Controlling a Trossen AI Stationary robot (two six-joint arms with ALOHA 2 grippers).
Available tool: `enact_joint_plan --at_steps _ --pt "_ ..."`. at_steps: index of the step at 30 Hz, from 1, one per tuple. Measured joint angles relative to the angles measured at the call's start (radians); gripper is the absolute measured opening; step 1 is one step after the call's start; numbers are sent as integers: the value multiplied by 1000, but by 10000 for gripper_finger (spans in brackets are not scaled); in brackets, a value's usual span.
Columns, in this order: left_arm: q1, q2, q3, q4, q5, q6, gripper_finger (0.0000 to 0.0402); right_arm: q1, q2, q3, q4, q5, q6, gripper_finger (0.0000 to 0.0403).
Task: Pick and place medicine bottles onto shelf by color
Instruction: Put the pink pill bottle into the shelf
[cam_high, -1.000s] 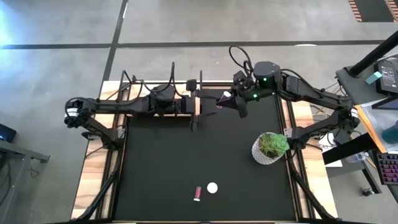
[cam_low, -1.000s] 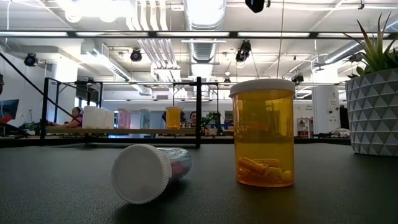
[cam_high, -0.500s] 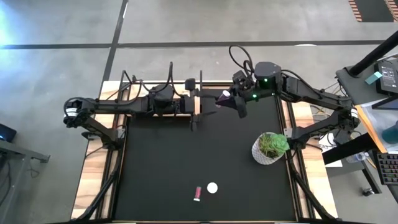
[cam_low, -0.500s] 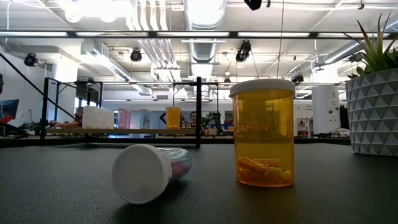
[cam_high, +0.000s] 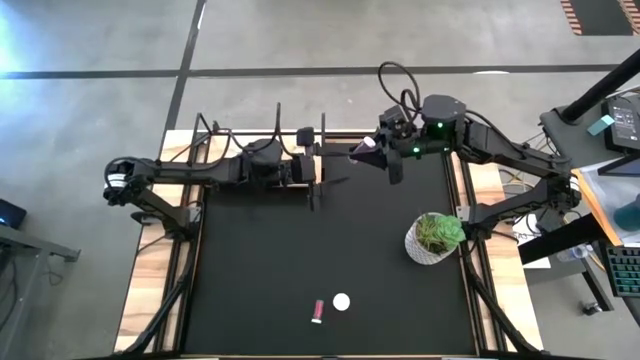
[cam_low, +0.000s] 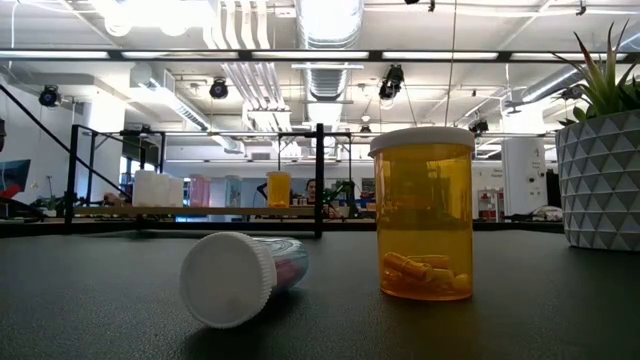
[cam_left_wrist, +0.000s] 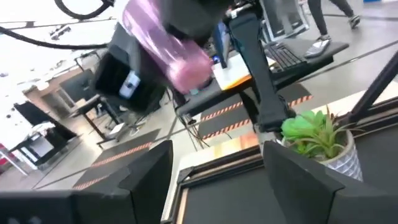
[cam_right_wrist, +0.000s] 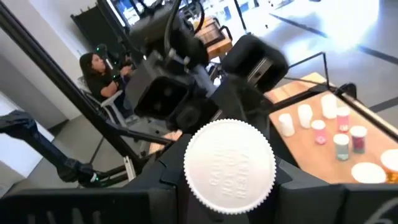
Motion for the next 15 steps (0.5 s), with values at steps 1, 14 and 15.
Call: enact_joint_plan --at_steps 1,14,15 --pt "0 0 0 -2 -11 0 234 0 -2 0 1 0 1 98" --pt "-16 -13 7 68 -37 0 234 0 0 0 -14 8 10 98" --pt "-20 -13 7 68 -33 0 234 0 0 0 -14 20 10 98"
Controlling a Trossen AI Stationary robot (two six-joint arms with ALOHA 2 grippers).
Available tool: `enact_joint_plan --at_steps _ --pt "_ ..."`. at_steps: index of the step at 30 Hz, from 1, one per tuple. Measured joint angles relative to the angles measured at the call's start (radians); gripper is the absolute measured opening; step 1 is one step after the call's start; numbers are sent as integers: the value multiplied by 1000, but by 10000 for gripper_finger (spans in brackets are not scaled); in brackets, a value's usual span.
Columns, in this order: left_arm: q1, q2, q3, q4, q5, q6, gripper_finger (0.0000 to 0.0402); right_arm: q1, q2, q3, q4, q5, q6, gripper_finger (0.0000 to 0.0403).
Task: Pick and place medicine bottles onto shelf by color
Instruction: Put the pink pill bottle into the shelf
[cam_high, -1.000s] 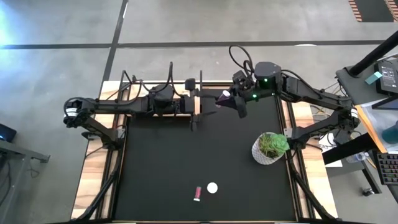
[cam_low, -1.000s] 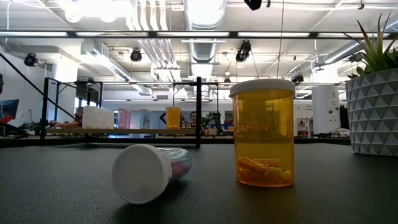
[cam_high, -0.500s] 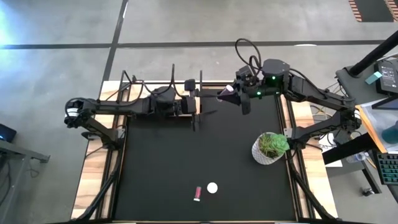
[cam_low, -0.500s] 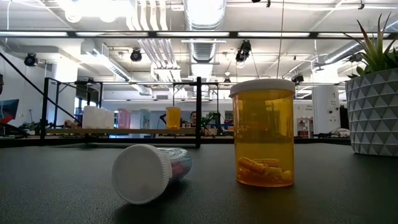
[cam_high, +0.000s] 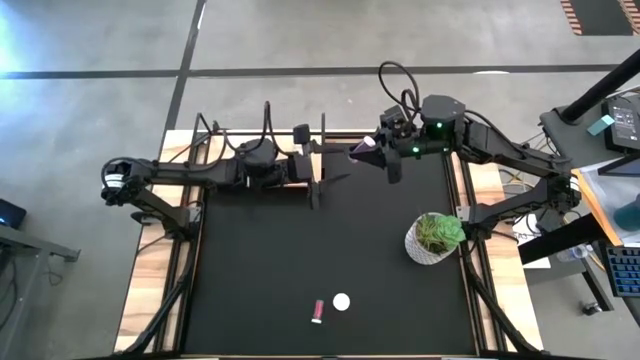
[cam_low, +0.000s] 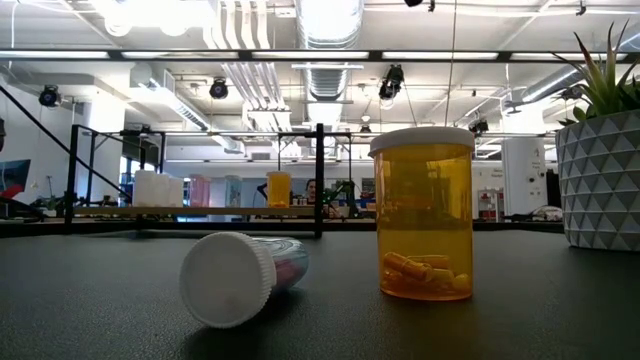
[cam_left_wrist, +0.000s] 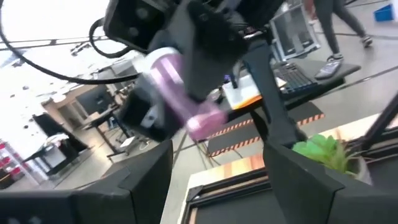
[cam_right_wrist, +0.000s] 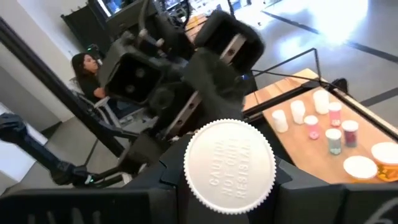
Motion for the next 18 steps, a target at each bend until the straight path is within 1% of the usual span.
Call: enact_joint_plan --at_steps 5,18 --pt "-13 0 -2 6 32 0 234 0 6 0 0 18 -10 98" --pt "-12 0 -5 9 30 8 234 0 6 0 0 17 -10 98"
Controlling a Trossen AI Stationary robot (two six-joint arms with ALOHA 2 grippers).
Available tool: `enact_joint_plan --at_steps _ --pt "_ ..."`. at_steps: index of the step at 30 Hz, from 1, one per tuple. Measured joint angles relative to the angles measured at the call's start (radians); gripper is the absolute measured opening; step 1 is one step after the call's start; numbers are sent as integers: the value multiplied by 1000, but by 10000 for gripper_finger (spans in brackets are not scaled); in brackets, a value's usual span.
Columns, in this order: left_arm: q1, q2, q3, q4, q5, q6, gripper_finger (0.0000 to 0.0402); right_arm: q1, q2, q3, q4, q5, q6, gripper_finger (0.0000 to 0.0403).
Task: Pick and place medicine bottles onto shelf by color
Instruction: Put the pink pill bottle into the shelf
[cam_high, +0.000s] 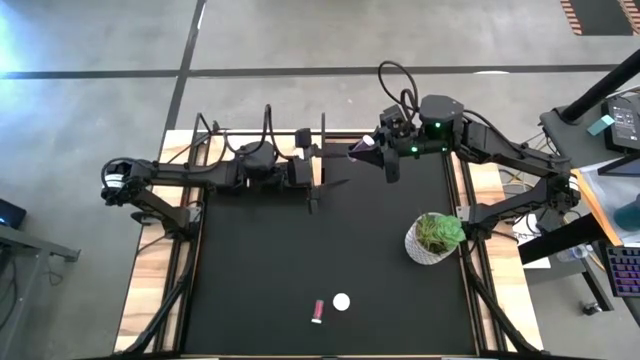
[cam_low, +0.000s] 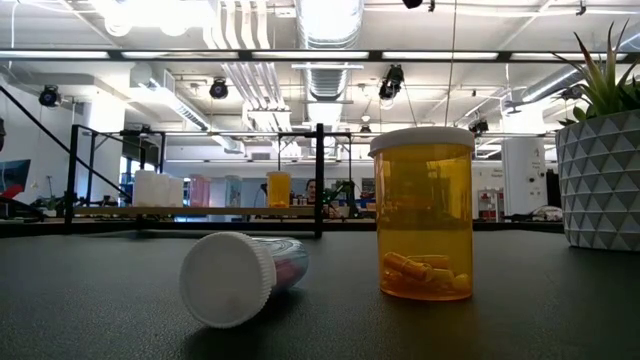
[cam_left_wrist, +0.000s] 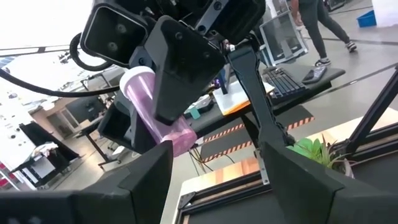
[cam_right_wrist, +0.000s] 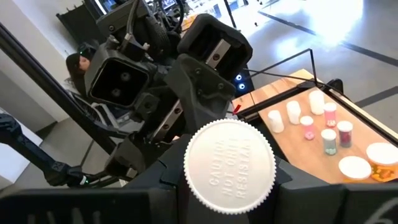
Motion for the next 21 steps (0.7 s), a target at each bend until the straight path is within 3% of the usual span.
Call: enact_joint_plan --at_steps 21 --pt "1 12 0 9 6 1 234 0 20 0 42 -13 -1 98"
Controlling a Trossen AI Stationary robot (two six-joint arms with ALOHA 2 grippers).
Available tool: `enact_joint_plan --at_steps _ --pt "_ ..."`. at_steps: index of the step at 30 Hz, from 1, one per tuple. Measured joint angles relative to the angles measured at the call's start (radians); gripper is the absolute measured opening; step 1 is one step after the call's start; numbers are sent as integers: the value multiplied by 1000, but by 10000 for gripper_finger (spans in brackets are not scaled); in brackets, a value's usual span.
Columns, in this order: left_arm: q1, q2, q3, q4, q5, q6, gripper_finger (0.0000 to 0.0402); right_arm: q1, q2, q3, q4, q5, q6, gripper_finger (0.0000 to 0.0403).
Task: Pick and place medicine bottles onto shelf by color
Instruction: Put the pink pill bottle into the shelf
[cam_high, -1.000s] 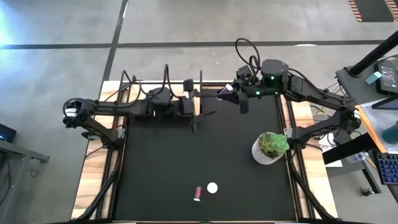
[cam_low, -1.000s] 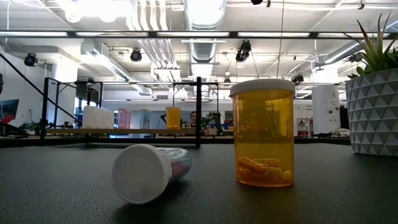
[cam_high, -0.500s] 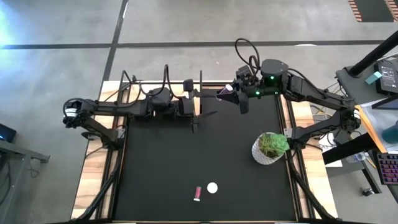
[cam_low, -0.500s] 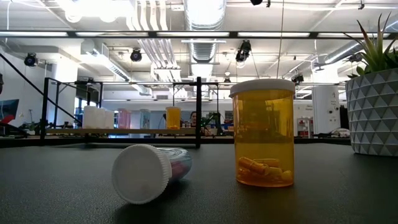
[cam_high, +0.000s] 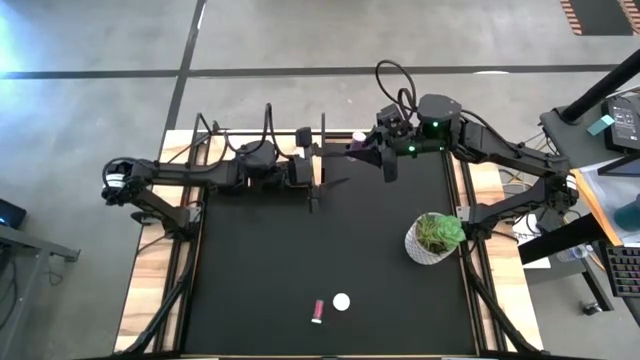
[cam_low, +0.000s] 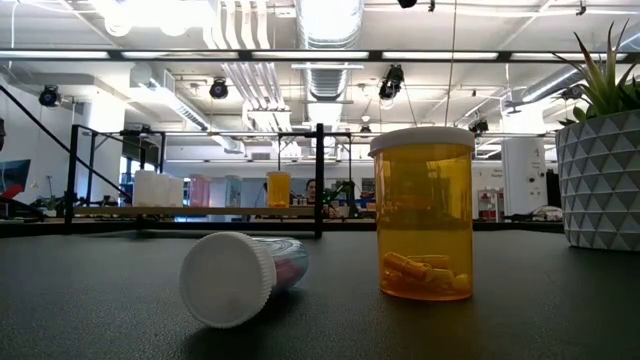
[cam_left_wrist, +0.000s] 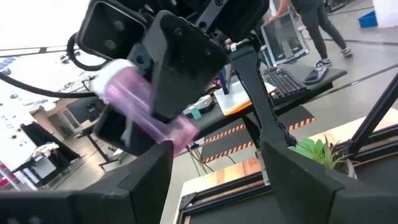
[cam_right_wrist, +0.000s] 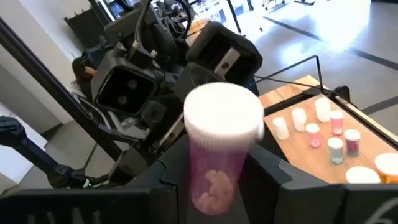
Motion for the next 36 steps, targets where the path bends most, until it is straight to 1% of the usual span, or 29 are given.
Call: enact_joint_plan --at_steps 15,17,20,22,26,29,33,36 --pt "-2 7 -1 -4 15 1 234 0 8 0 10 2 -15 98" --pt "-2 4 -1 -19 -12 21 234 0 3 0 -8 2 -14 98" --pt "-2 -13 -1 -67 -99 97 234 0 -14 0 -84 -6 3 98" --pt "-2 -24 -1 -67 -144 122 234 0 -27 0 -148 -12 15 98" --pt "-2 -29 2 -67 -151 120 234 17 -24 0 -218 -32 27 98" --pt "-3 -22 4 -69 -146 47 234 42 -8 0 -246 -34 -4 98" --pt "-3 -21 2 -69 -144 -132 234 62 -6 0 -287 -28 -113 98" --pt "-2 -21 2 -70 -102 -245 234 64 -9 0 -289 -24 -166 98"
